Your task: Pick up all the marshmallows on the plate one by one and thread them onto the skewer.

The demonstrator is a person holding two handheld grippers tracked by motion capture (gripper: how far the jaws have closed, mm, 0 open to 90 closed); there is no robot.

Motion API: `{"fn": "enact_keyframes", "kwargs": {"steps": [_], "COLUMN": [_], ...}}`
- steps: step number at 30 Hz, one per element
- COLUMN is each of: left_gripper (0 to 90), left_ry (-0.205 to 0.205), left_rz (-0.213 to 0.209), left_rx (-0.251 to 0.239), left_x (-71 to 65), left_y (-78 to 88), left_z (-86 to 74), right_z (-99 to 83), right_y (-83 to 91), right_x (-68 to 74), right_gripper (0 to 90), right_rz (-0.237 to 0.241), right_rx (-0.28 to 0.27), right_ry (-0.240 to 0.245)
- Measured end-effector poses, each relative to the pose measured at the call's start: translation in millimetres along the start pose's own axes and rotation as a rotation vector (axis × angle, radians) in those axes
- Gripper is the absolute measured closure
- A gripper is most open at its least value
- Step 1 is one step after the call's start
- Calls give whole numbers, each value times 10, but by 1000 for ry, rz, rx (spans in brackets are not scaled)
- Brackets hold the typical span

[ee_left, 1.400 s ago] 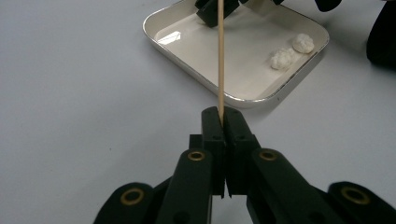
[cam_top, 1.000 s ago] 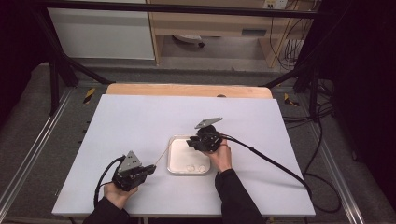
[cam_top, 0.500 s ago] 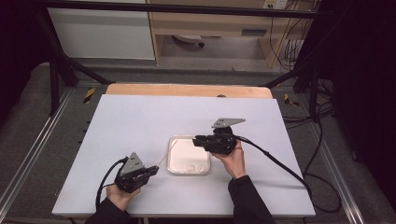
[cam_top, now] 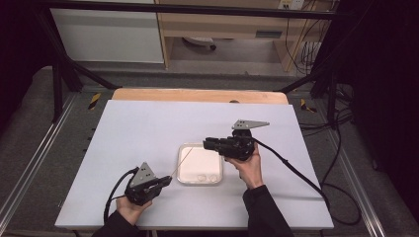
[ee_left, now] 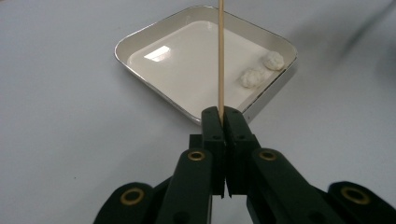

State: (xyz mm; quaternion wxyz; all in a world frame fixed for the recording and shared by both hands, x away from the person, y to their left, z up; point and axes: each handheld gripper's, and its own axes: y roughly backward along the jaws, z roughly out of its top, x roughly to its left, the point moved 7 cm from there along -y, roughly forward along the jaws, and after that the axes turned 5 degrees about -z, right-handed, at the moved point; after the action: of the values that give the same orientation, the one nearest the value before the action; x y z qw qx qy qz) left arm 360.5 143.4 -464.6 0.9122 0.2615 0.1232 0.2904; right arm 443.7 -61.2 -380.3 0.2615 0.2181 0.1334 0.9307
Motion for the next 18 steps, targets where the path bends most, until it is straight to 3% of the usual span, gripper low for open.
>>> {"fn": "enact_keyframes", "kwargs": {"steps": [18], "left_gripper": [885], "left_ry": [-9], "left_rz": [-6], "left_rx": [-7], "left_x": [-30], "left_y": [-7], "left_z": [15], "right_z": [-15], "right_y": [-209], "right_x": [38], "right_gripper": [758], "right_rz": [41], "right_rx": [5], "right_ry": [-50]}}
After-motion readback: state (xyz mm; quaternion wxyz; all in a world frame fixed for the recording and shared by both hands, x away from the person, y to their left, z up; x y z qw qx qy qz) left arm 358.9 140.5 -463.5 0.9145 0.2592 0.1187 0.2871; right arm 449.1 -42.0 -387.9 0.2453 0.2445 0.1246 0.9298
